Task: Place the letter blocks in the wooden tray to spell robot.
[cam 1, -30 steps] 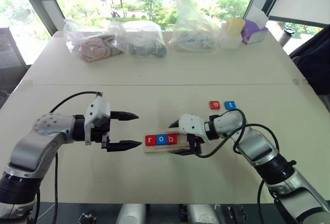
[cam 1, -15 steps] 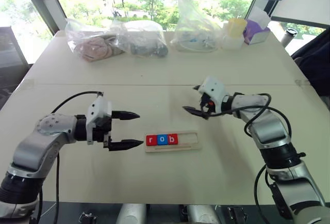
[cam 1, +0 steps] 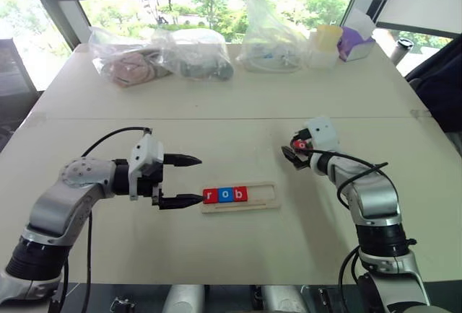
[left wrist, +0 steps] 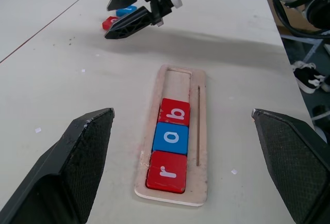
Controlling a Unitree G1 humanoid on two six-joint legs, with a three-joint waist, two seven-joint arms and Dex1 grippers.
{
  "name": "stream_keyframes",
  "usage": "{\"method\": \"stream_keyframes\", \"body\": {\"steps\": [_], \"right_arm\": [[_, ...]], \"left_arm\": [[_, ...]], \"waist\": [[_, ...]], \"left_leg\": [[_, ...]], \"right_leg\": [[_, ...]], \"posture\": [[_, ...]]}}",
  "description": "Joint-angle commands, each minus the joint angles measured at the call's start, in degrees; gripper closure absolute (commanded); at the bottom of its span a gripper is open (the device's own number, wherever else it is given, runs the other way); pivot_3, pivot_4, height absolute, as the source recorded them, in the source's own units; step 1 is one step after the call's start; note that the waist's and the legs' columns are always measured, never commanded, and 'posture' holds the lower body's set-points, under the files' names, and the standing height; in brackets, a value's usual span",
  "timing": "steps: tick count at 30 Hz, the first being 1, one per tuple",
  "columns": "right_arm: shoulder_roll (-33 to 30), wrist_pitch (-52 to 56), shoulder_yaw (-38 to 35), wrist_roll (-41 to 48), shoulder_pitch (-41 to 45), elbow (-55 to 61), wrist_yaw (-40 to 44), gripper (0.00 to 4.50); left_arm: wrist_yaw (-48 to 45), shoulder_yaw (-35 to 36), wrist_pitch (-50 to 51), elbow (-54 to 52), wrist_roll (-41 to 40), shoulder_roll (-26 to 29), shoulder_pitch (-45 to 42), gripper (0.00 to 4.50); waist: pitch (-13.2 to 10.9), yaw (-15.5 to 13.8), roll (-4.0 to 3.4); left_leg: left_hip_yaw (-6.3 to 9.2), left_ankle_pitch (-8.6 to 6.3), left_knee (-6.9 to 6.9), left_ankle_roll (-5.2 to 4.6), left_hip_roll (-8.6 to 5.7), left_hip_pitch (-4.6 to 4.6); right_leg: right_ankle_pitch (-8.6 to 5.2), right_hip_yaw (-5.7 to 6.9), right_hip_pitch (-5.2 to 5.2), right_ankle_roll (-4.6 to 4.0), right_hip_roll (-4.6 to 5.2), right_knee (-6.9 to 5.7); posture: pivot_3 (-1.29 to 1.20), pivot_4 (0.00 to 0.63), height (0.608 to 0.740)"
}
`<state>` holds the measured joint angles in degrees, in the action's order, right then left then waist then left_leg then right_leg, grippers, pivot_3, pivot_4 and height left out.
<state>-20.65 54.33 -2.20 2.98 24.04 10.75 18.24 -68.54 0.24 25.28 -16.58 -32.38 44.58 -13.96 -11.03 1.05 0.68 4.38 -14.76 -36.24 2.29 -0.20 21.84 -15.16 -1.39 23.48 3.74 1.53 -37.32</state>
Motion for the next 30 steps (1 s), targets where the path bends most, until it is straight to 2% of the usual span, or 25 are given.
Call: {"method": "stream_keyframes", "body": {"steps": [1, 7, 14, 16, 18, 22, 27, 30], "right_arm": [[0.92, 0.01, -1.95, 0.92, 0.80, 1.76, -1.56, 0.02], [3.56, 3.63, -4.24, 3.02, 1.34, 1.70, -3.81, 0.02], [4.94, 4.34, -3.45, 3.88, 1.47, 1.48, -5.03, 0.02], [5.63, 4.54, -3.22, 4.07, 1.92, 0.94, -5.27, 0.53], [6.32, 5.04, -3.11, 4.26, 2.38, 0.55, -5.71, 1.33], [6.49, 6.18, -2.96, 4.70, 2.13, 1.07, -6.11, 3.28], [5.67, 9.15, -3.32, 5.37, 0.33, 5.44, -6.62, 3.31], [5.40, 15.37, -5.07, 6.76, -2.92, 13.71, -6.91, 3.31]], "left_arm": [[0.13, 0.29, -1.22, -0.92, 0.15, -0.32, -0.39, 0.00], [0.45, 0.26, -1.33, -0.85, 0.55, -0.86, -0.66, 0.00], [0.80, 0.13, -1.33, -0.70, 1.05, -1.49, -0.94, 0.00], [1.00, 0.13, -1.26, -0.77, 1.13, -1.58, -0.96, 0.00], [1.17, 0.18, -1.23, -0.78, 1.21, -1.60, -0.94, 0.00], [1.71, 0.36, -1.09, -1.00, 1.34, -1.78, -0.84, 0.00], [1.86, 0.39, -1.17, -1.12, 1.52, -1.84, -0.54, 0.00], [1.75, 0.34, -1.44, -0.84, 1.78, -1.95, -0.60, 0.00]], "waist": [[0.00, 0.01, 0.00], [0.00, 0.07, 0.00], [0.00, 0.06, 0.00], [0.00, 0.06, 0.00], [0.00, 0.07, 0.00], [0.00, 0.08, 0.00], [0.00, 0.07, 0.00], [0.00, -0.11, 0.00]], "left_leg": [[0.00, 0.00, 0.00, 0.00, 0.00, 0.00], [0.00, 0.00, 0.01, 0.00, 0.01, -0.01], [0.00, 0.00, 0.00, 0.00, 0.01, -0.01], [0.00, 0.00, 0.00, 0.00, 0.01, -0.01], [0.01, 0.00, 0.00, 0.00, 0.01, -0.01], [0.01, 0.00, 0.01, 0.00, 0.01, -0.01], [0.01, 0.00, 0.01, 0.00, 0.01, -0.01], [0.04, 0.00, 0.03, 0.00, 0.01, 0.02]], "right_leg": [[0.00, 0.00, 0.00, 0.00, 0.00, 0.00], [0.00, 0.00, 0.00, 0.00, -0.02, -0.01], [0.00, 0.00, 0.00, 0.00, -0.01, -0.01], [0.00, 0.00, 0.00, 0.00, -0.01, -0.01], [0.00, 0.00, 0.00, 0.00, -0.01, -0.01], [0.00, 0.00, 0.00, 0.00, -0.01, -0.01], [0.00, 0.00, 0.00, 0.00, -0.01, -0.01], [-0.01, 0.01, 0.01, 0.01, -0.01, 0.00]], "posture": [[0.00, 0.150, 0.740], [0.00, 0.150, 0.740], [0.00, 0.150, 0.740], [0.00, 0.150, 0.740], [0.00, 0.150, 0.740], [0.00, 0.150, 0.740], [0.00, 0.150, 0.740], [0.00, 0.150, 0.740]]}}
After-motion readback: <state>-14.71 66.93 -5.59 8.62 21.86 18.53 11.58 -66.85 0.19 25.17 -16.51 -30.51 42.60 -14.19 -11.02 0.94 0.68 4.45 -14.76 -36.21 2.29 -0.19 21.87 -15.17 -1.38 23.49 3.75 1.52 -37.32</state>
